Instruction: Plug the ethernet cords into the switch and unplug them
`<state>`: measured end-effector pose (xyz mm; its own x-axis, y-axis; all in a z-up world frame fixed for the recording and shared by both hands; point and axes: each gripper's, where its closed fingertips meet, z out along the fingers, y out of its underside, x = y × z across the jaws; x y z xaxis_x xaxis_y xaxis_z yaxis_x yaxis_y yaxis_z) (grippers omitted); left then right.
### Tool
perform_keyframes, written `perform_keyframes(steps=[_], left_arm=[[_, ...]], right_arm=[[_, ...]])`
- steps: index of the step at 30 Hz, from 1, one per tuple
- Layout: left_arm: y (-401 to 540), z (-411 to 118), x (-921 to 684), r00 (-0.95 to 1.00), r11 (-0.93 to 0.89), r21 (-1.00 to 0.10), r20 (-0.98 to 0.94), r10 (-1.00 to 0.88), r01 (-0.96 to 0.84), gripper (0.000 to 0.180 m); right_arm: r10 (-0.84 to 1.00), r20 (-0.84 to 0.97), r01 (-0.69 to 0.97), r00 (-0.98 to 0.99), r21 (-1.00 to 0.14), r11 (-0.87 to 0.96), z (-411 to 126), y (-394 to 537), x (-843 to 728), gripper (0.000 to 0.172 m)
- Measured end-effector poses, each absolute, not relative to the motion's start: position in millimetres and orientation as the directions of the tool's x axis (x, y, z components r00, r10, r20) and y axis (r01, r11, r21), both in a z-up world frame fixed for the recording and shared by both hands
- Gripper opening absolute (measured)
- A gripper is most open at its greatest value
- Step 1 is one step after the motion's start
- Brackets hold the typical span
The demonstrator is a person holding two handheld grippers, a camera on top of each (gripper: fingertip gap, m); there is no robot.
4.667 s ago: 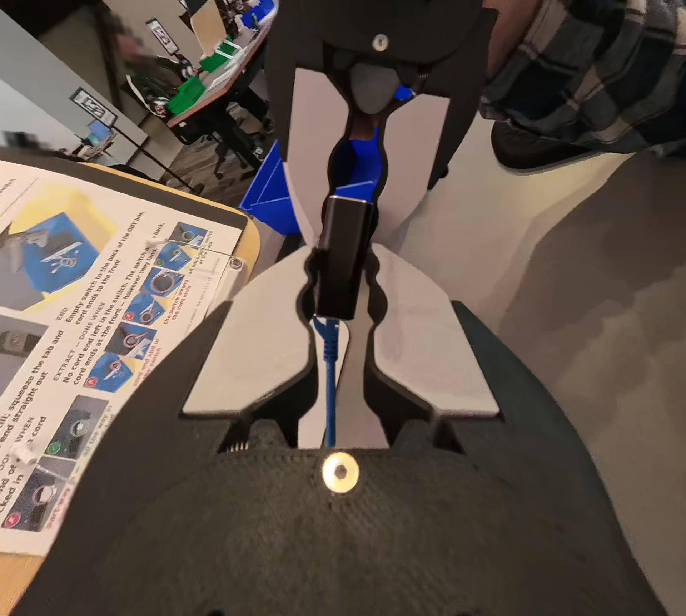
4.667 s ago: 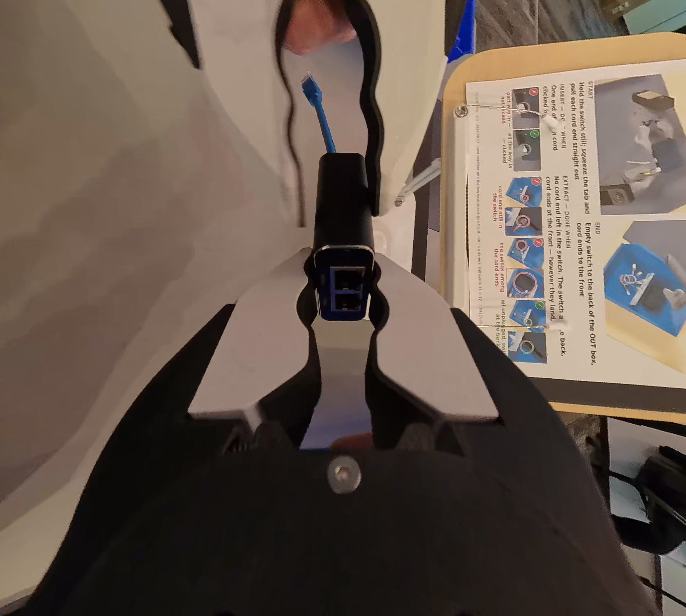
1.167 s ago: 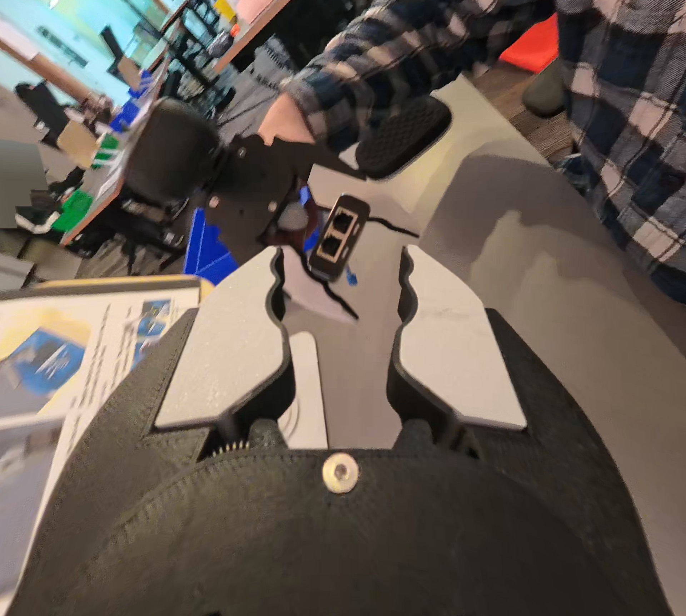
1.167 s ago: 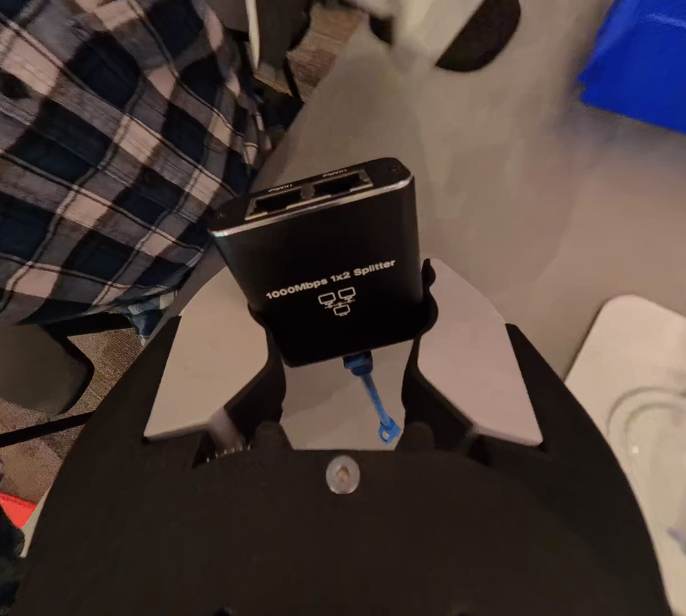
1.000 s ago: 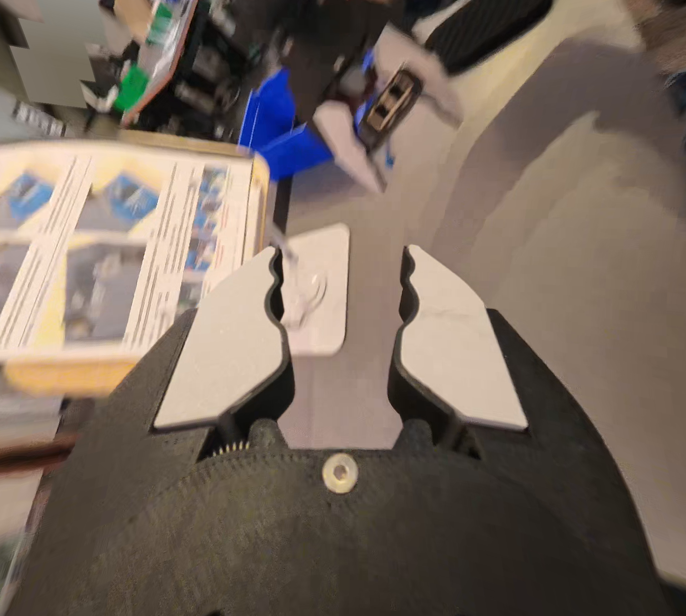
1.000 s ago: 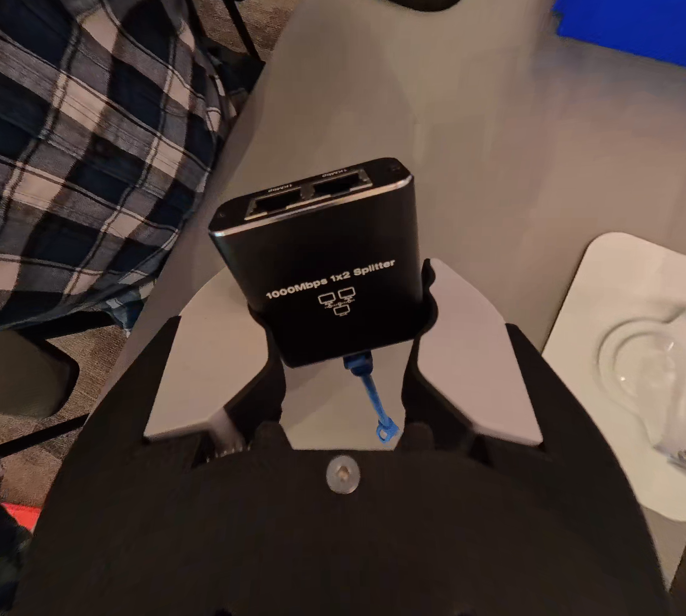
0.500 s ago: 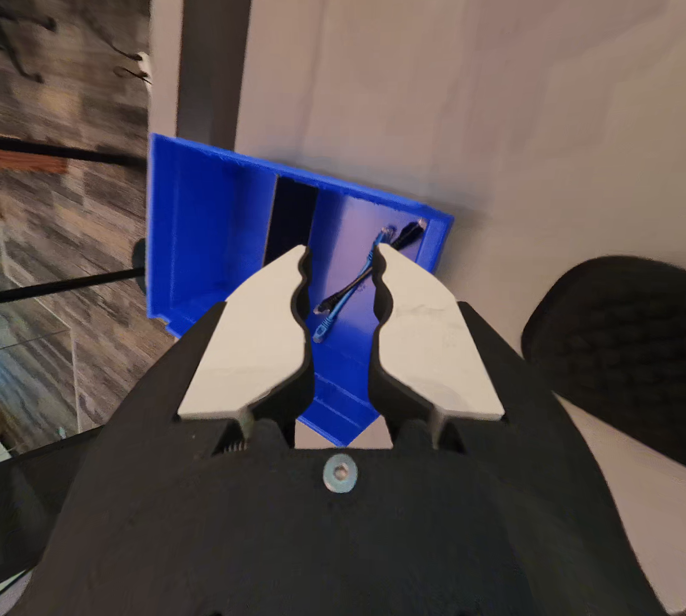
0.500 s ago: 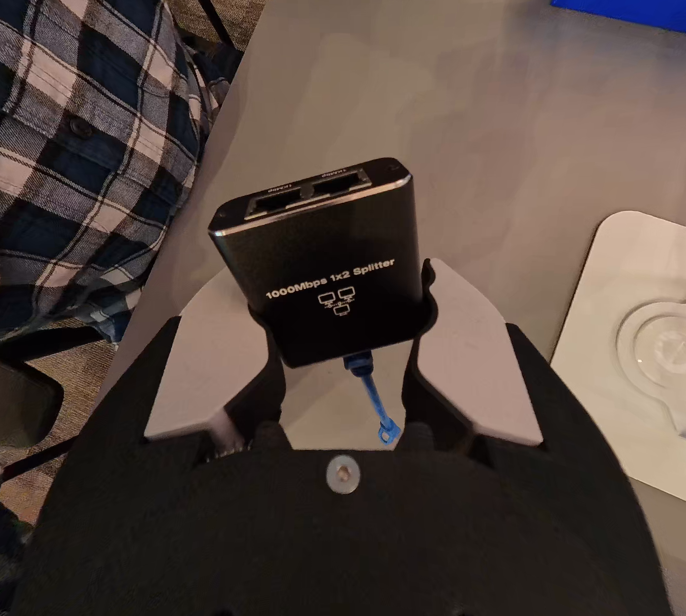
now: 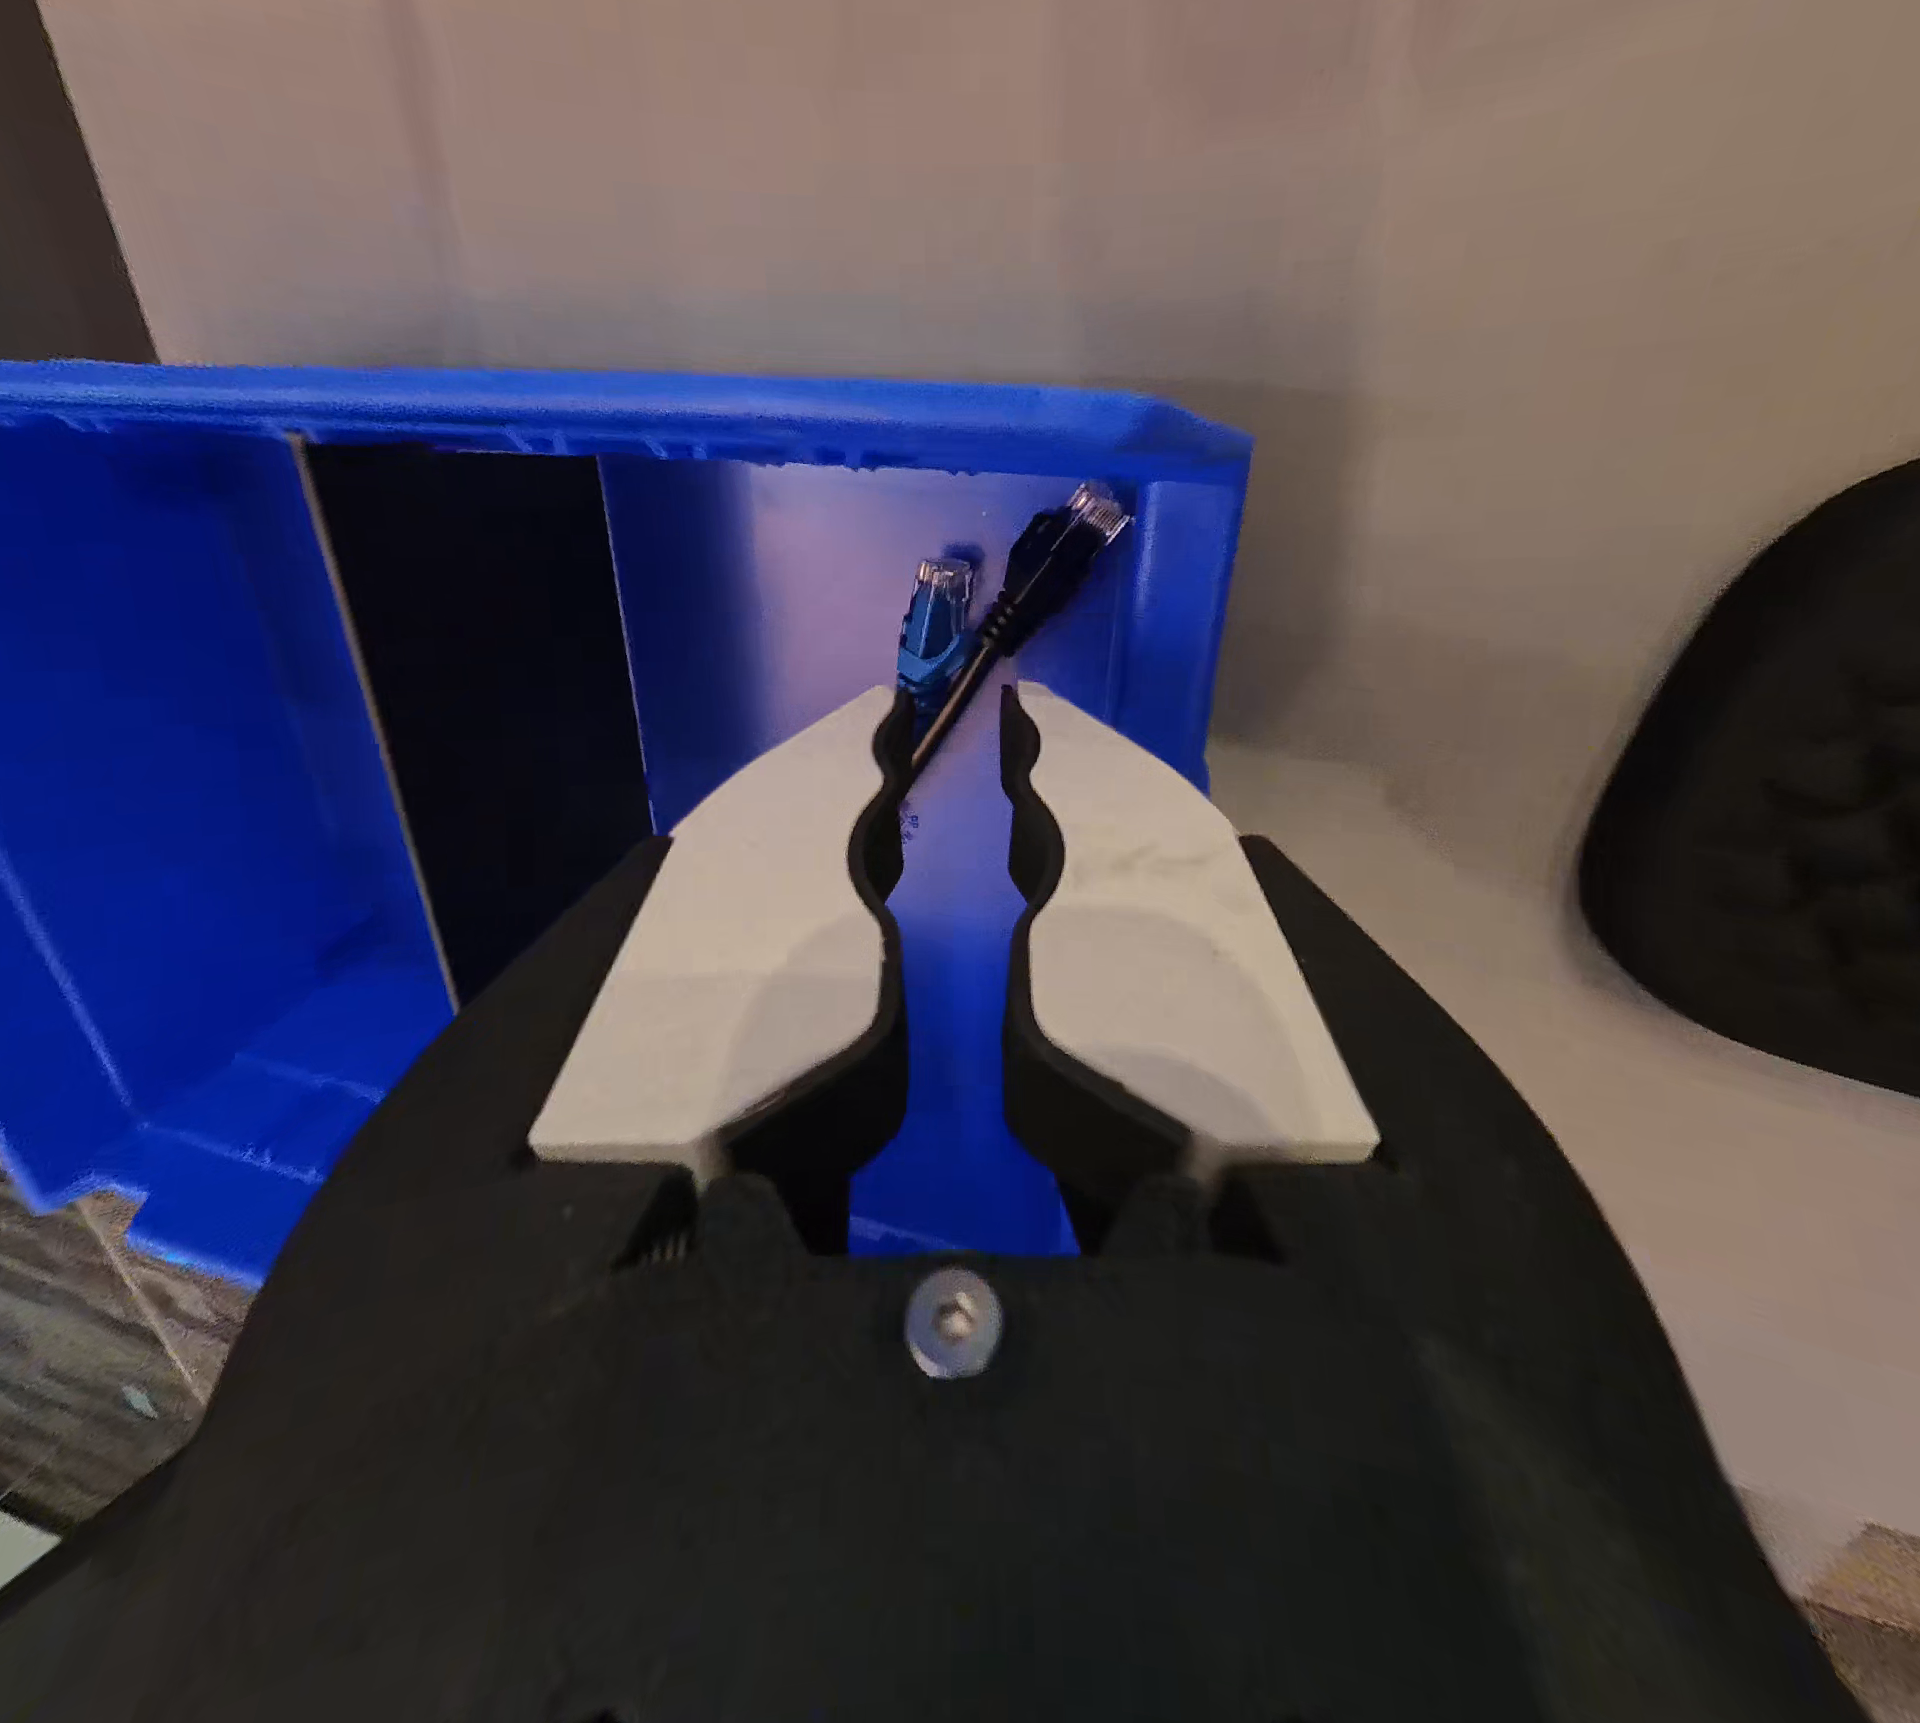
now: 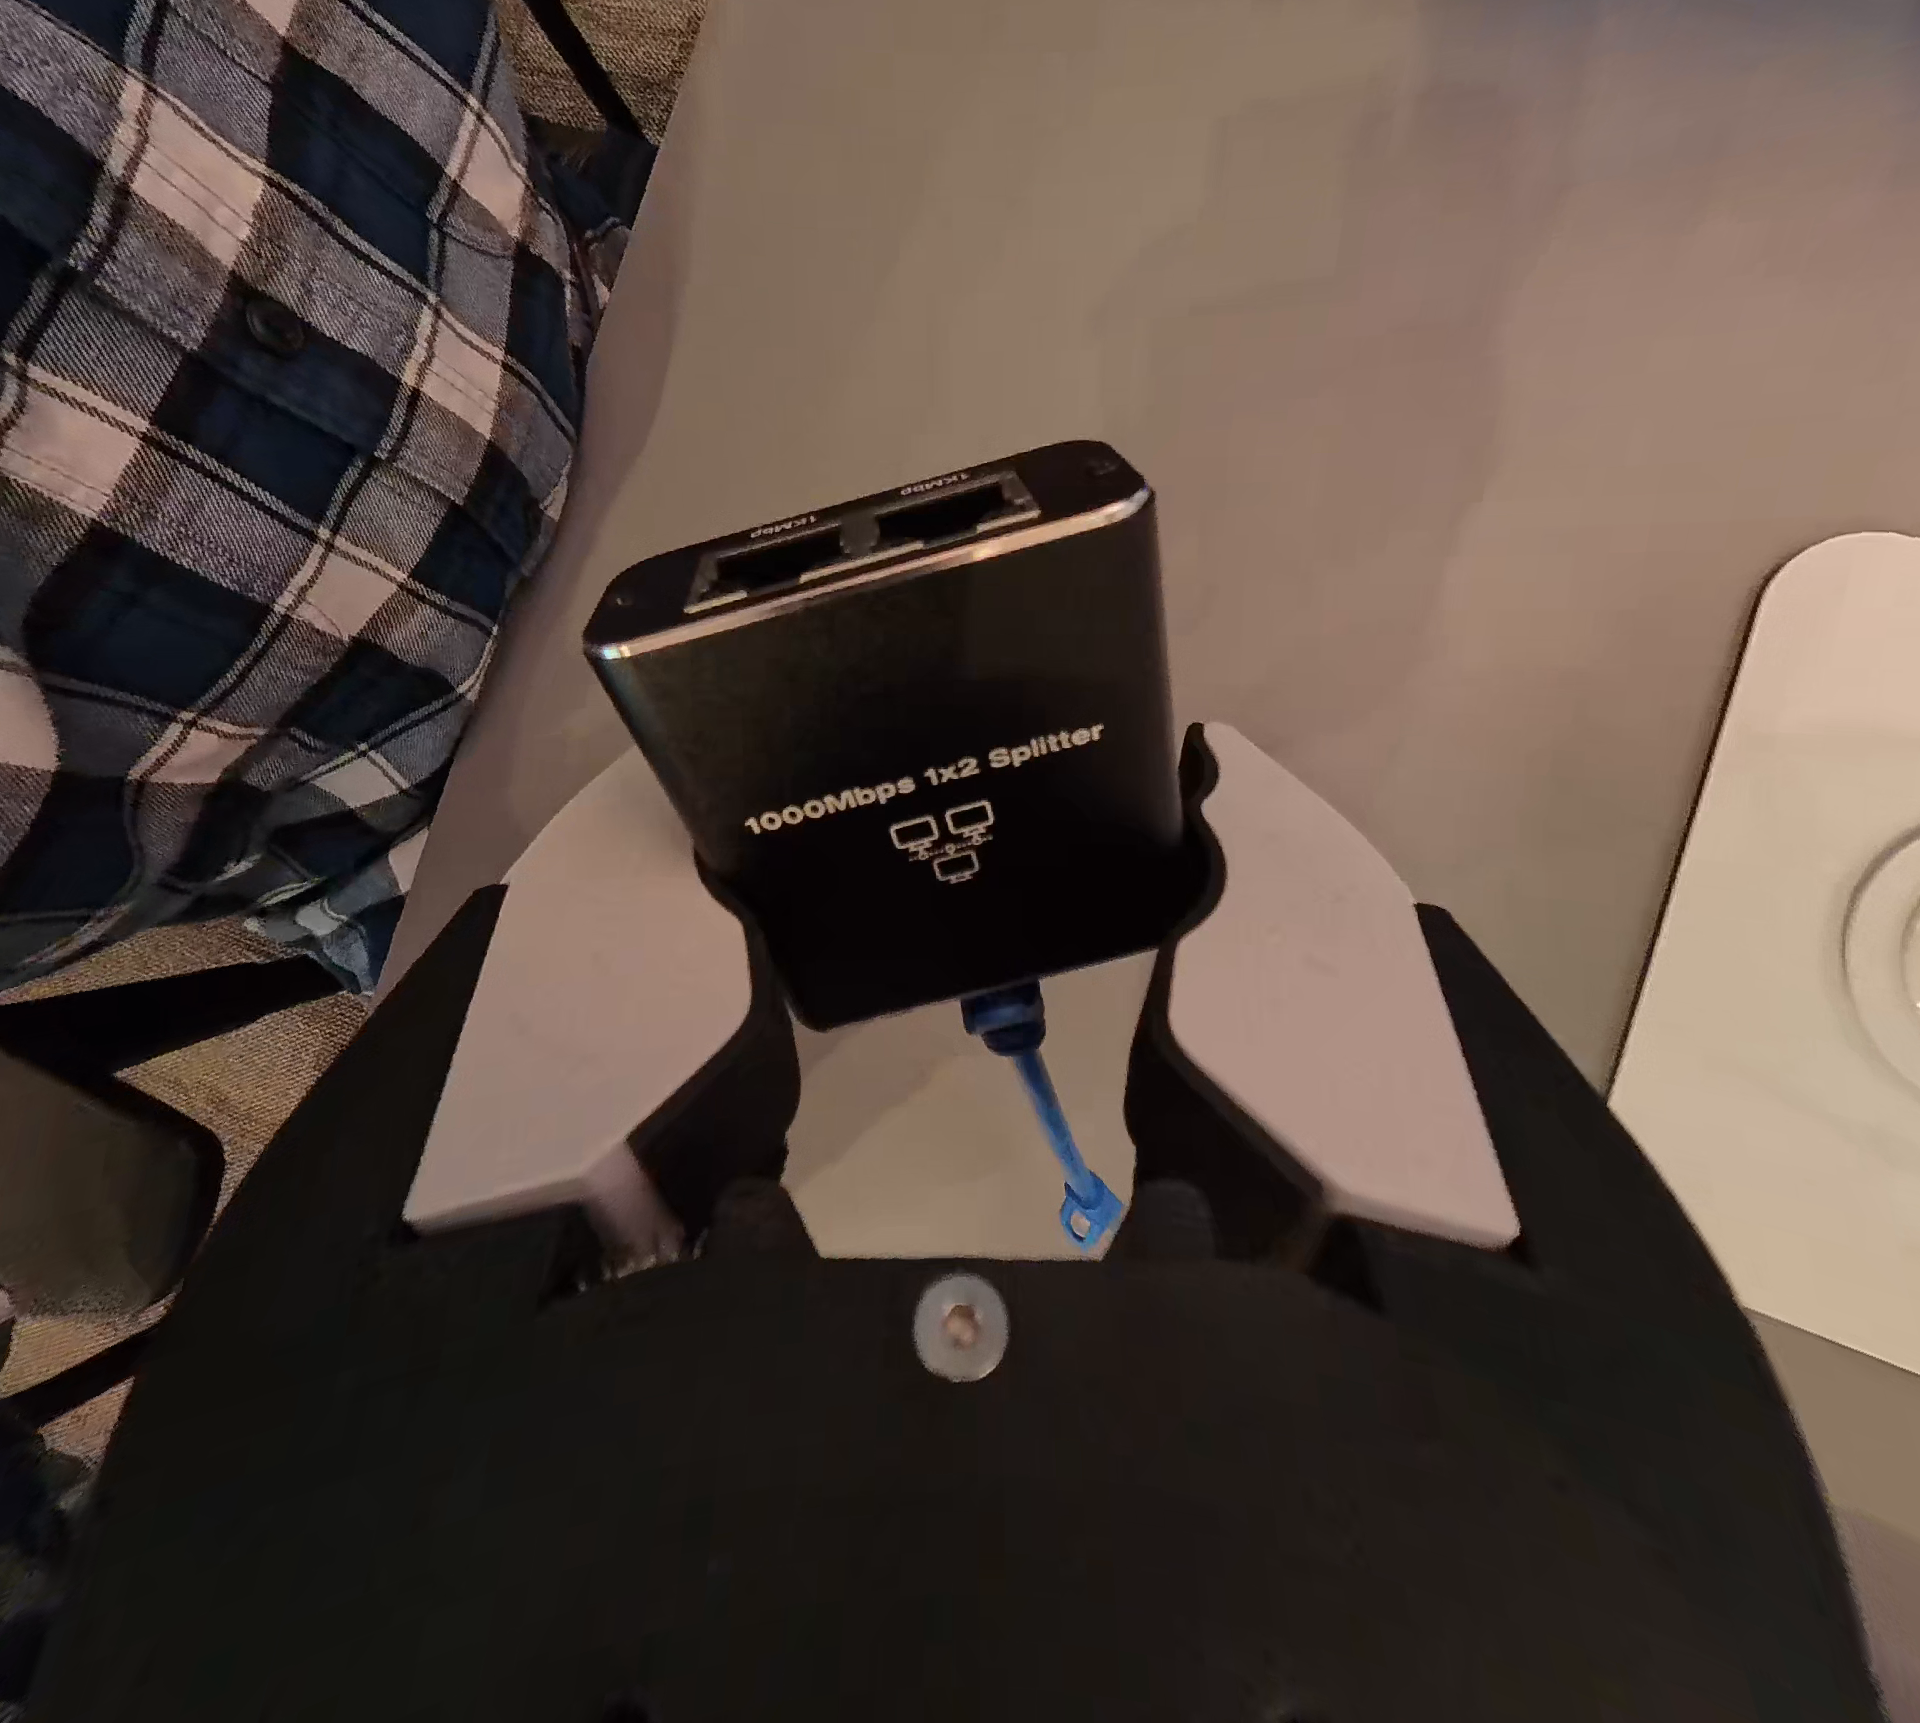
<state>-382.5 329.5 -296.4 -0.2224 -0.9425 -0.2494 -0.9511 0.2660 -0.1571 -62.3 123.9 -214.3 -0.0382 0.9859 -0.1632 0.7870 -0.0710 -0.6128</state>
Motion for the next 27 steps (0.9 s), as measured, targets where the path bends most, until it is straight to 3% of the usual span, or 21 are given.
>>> perform_keyframes(steps=[15, 23, 27], left_arm=[[354.0, -321.1, -393.2, -0.233, 0.264, -0.145, -0.198, -0.952, -0.954, 0.012], [342.2, -327.1, -404.9, -0.302, 0.342, -0.106, -0.281, -0.911, -0.934, 0.006], [347.6, -328.6, -400.0, -0.316, 0.367, -0.105, -0.330, -0.890, -0.924, 0.012]], right_arm=[[0.982, -0.185, 0.782, -0.040, -0.617, -0.084, -222.0, 138.0, -88.8, 0.080], [0.979, -0.200, 0.784, -0.041, -0.613, -0.092, -228.2, 142.2, -91.0, 0.080], [0.979, -0.196, 0.780, -0.048, -0.620, -0.086, -228.0, 142.3, -97.0, 0.080]])
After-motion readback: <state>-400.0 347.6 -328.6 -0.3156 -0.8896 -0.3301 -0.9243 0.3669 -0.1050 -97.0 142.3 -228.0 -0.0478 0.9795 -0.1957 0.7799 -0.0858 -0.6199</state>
